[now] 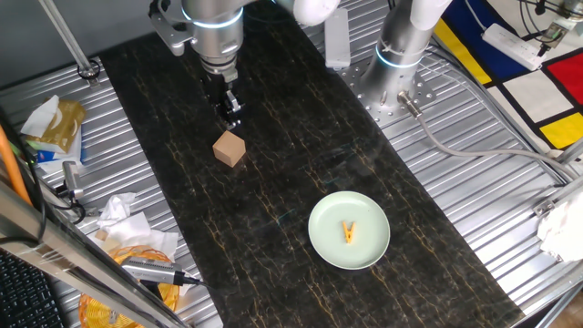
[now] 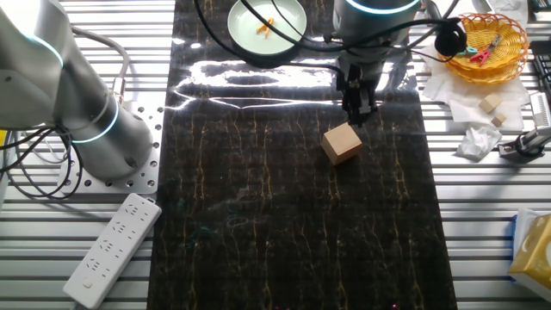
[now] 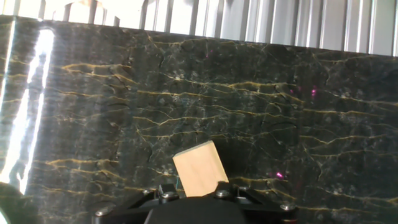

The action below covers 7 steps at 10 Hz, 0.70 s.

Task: Approach and touch the side of the small block

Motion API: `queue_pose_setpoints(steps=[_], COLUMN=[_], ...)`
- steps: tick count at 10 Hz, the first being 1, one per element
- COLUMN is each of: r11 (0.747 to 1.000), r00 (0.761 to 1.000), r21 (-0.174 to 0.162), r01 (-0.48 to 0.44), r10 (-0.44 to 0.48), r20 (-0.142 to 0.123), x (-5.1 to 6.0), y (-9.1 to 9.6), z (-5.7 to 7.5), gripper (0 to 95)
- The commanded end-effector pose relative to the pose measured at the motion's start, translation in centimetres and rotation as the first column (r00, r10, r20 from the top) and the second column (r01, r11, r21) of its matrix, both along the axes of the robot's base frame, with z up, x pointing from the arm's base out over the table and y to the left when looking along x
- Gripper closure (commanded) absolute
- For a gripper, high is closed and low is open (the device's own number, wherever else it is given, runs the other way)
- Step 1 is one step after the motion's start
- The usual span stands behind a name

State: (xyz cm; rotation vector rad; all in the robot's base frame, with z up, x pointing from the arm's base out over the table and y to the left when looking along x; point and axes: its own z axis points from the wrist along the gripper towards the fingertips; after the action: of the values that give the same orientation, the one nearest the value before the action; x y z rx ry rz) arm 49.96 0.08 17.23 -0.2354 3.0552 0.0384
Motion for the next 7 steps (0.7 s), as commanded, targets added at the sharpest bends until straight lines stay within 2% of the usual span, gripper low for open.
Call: queue_pose_setpoints(steps=[1, 4, 7], r11=[1.000, 1.000, 1.000], r00=[1.000, 1.000, 1.000], r21=[0.015, 0.024, 0.022], r01=[0.002, 0.011, 0.012], r10=[-0.002, -0.011, -0.012], r20=[-0.002, -0.004, -0.002], x=[0.0, 0.4, 1.1], y=[0.0, 0.2, 0.5], z=[0.0, 0.0, -1.0], gripper=[0.0, 0.0, 0.0])
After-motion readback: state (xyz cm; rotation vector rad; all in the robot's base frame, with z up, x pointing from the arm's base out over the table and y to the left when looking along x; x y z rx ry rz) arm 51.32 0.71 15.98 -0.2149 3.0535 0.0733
